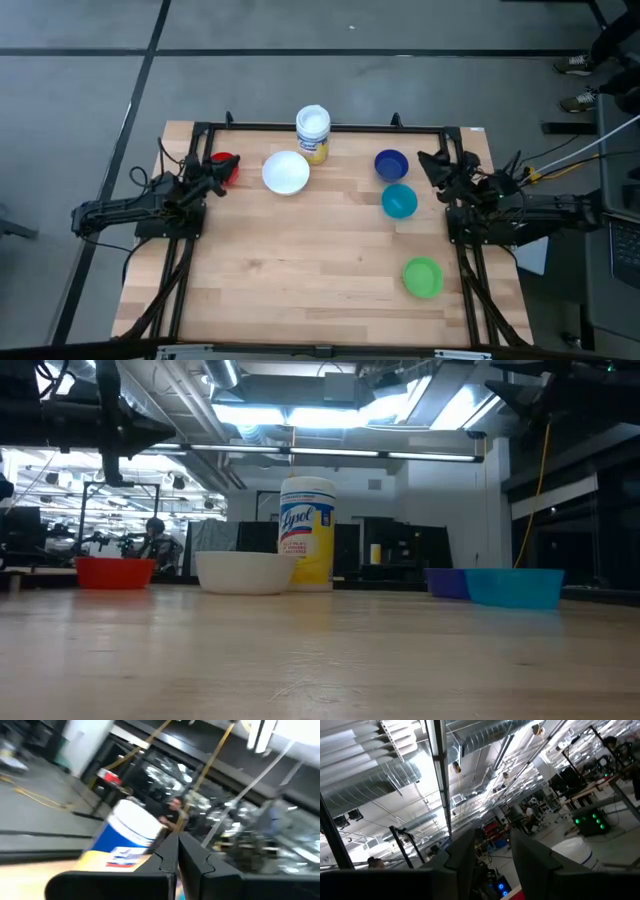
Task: Nest bowls inside each other
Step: Stack the blue bowl on top of the white bowl
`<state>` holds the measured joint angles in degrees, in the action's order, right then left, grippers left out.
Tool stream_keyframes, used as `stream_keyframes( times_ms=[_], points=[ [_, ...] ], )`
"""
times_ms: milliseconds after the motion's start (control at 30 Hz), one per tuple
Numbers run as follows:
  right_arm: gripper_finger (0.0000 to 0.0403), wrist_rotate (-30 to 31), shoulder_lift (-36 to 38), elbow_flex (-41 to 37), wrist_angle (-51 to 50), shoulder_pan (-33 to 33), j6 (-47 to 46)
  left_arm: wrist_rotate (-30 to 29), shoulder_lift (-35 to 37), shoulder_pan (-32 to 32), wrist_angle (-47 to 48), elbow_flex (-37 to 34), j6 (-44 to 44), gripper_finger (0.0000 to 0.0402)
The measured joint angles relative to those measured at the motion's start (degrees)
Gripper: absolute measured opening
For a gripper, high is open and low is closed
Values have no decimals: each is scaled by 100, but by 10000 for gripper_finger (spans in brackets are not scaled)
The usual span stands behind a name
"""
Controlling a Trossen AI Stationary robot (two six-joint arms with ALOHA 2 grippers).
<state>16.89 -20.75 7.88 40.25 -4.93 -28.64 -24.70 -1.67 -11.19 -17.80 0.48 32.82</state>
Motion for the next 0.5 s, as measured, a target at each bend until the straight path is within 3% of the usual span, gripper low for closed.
stream_keyframes(
  times_ms=[133, 233, 300, 367, 500],
  points=[
    [137, 2, -222, 296, -40, 0, -156, 729, -1, -108, -719, 7, 579, 11],
    [137, -114, -617, 914, -274, -20, 127, 777, -83, -130, -831, 328, 619, 33],
    [137, -149, -965, 1548, -1020, -73, 353, 771, -284, -128, -538, 835, 300, 53],
    [137, -43, -1364, 2372, -2201, -155, 505, 721, -633, -130, 385, 1497, -115, 73],
    [137, 801, -2381, 4200, -5496, -394, 621, 401, -1721, -130, 3296, 3026, -790, 105]
  ],
)
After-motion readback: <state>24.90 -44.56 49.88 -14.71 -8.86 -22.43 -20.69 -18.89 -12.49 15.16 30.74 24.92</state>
